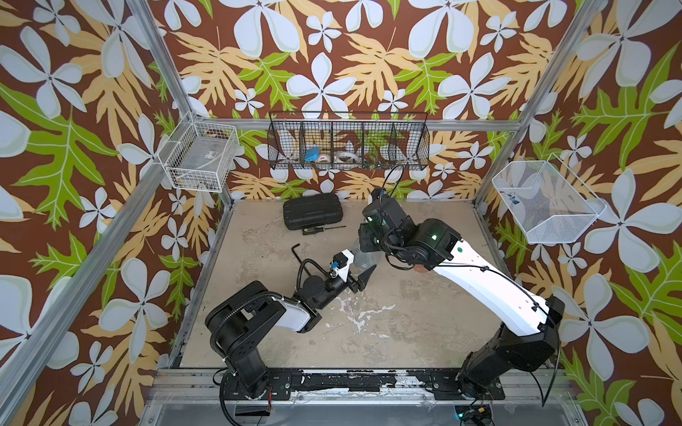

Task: Attach spray nozzles to spray bottles
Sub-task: Screw the spray nozzle on the spray bottle.

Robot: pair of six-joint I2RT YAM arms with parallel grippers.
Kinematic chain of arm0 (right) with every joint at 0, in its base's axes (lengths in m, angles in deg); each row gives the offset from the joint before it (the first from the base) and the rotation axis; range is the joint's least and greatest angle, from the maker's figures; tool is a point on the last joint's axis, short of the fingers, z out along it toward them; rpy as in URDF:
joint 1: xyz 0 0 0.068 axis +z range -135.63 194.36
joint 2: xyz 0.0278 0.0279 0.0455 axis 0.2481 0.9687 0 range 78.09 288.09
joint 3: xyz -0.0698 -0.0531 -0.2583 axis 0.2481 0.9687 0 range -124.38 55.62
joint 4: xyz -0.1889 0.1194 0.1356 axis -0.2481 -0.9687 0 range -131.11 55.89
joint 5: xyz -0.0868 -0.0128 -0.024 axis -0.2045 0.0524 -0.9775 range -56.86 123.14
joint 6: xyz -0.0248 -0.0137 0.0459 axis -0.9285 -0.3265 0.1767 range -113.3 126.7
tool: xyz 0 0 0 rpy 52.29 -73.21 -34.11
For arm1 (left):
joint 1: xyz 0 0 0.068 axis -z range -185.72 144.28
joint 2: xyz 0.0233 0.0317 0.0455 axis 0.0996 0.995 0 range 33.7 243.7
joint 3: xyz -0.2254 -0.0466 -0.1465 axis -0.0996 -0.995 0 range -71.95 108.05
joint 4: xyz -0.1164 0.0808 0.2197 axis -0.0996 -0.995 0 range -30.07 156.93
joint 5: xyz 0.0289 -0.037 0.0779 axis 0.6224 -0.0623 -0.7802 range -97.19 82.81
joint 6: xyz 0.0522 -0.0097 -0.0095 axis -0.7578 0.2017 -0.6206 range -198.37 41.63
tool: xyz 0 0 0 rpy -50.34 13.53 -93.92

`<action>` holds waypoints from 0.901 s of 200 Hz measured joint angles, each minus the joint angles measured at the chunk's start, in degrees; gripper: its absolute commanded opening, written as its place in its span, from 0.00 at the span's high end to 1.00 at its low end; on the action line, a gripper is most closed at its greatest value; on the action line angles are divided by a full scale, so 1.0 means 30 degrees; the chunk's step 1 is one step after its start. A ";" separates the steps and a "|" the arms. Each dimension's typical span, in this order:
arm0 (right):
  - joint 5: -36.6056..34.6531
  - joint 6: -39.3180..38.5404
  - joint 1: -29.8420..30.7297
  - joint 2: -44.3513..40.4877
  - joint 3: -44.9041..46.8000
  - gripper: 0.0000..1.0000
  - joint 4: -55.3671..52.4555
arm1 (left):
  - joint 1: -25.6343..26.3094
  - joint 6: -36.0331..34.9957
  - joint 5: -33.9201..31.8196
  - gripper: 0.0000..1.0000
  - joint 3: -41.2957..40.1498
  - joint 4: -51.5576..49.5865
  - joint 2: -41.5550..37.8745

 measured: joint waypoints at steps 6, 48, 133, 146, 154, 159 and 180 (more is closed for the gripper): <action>0.0022 -0.0058 0.0102 -0.0066 -0.0131 0.47 -0.0146 | 0.0000 0.0044 0.0036 0.54 0.0036 0.0124 0.0036; 0.0211 -0.1515 0.0627 -0.0699 -0.0969 0.38 -0.0663 | -0.0015 0.0430 0.0532 0.54 0.0262 0.0153 0.0248; 0.5122 -0.8233 -0.0233 -0.6994 0.4488 0.53 0.2965 | -0.1071 0.2193 0.3869 0.53 0.0459 -0.0466 -0.0117; 0.6084 -0.9041 -0.0925 -0.8102 0.6135 0.60 0.4138 | -0.1173 0.2492 0.4597 0.53 0.0459 -0.0612 -0.0379; 0.6725 -0.9449 -0.1377 -0.8641 0.7031 0.61 0.4758 | -0.1188 0.2659 0.5071 0.53 0.0459 -0.0685 -0.0517; 0.7118 -0.9675 -0.1639 -0.8852 0.7424 0.60 0.5078 | -0.1188 0.2812 0.5377 0.53 0.0459 -0.0699 -0.0583; 0.8378 -1.0630 -0.2295 -0.9012 0.8007 0.57 0.5814 | -0.1224 0.3432 0.6455 0.53 0.0452 -0.0729 -0.0838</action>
